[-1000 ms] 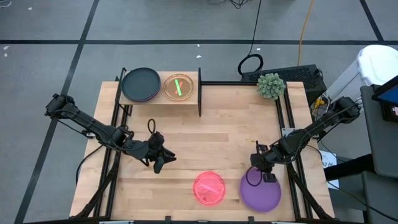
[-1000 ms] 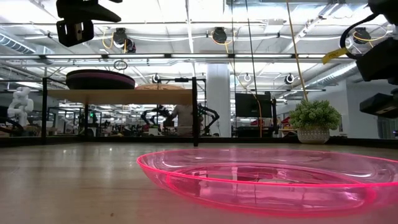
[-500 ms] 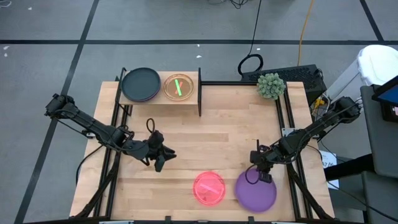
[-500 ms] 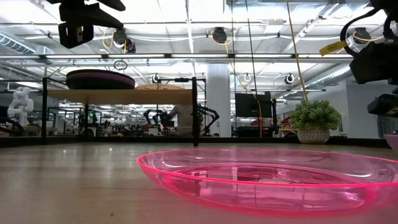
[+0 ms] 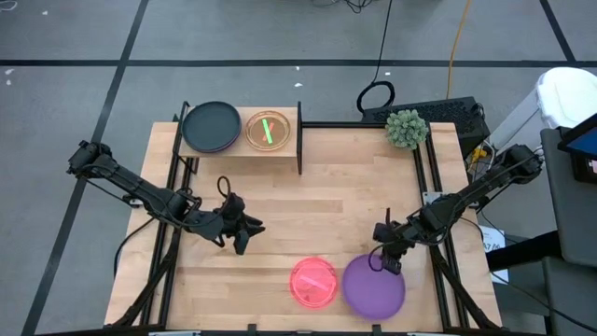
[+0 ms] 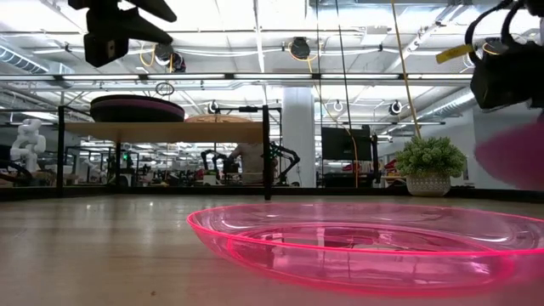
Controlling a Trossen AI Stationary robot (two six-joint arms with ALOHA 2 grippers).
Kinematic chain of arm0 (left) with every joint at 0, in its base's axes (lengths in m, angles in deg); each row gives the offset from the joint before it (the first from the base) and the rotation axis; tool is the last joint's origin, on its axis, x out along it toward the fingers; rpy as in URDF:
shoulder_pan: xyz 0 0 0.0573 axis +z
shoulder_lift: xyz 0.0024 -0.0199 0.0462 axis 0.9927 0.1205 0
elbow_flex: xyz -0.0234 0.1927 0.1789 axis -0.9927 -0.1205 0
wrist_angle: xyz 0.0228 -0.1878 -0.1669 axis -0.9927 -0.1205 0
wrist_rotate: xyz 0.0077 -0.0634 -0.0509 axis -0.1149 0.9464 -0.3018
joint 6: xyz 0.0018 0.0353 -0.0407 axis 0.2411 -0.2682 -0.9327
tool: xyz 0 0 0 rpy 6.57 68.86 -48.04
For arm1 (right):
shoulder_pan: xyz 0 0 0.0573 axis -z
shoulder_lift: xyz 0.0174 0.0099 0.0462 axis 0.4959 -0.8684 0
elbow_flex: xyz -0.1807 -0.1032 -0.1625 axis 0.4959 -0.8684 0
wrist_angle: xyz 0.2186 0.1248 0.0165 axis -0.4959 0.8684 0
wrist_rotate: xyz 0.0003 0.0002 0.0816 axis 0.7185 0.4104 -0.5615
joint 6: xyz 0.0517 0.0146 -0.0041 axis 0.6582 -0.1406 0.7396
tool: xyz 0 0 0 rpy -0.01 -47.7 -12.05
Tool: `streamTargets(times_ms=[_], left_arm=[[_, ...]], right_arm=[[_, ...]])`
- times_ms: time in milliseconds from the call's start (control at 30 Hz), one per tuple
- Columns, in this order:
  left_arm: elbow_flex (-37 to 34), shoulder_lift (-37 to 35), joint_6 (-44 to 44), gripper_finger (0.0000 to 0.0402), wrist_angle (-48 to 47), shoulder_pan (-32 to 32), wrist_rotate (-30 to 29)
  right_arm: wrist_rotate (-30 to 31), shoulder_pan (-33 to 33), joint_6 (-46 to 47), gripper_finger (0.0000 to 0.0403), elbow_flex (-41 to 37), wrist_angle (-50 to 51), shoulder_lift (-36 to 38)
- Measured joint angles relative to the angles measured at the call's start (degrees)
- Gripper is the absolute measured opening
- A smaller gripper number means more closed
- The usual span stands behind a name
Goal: Place and stack plates onto a shelf
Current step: Stack the purple plate on the black plate
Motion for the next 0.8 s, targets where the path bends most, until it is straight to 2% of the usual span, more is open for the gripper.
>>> streamTargets(times_ms=[133, 300, 433, 533, 700, 800], left_arm=[[0.0, -0.02, 1.53, 0.015, 0.9, 0.32, 1.74], [0.0, -0.02, 3.03, 0.0239, 1.24, 0.86, 2.02], [0.0, -0.02, 7.08, 0.029, 1.62, 1.92, 1.48], [0.0, -0.02, 12.07, 0.0301, 4.06, 3.03, 0.52], [0.0, -0.02, 22.42, 0.0303, 10.68, 4.93, -0.87], [0.0, -0.02, 25.38, 0.0303, 14.08, 6.1, -0.93]], right_arm=[[0.48, 0.17, 7.33, 0.0001, 0.0, -0.08, 3.69], [6.13, 0.79, 18.13, 0.0, 2.2, 0.98, 7.49], [11.29, 2.66, 19.57, 0.0, 8.0, 5.32, 6.42], [16.26, 4.73, 17.88, 0.0, 12.63, 8.34, 4.36], [29.03, 7.9, 15.5, 0.0, 18.36, 9.29, 0.87], [36.44, 9.78, 13.74, 0.0, 20.39, 8.46, -0.68]])
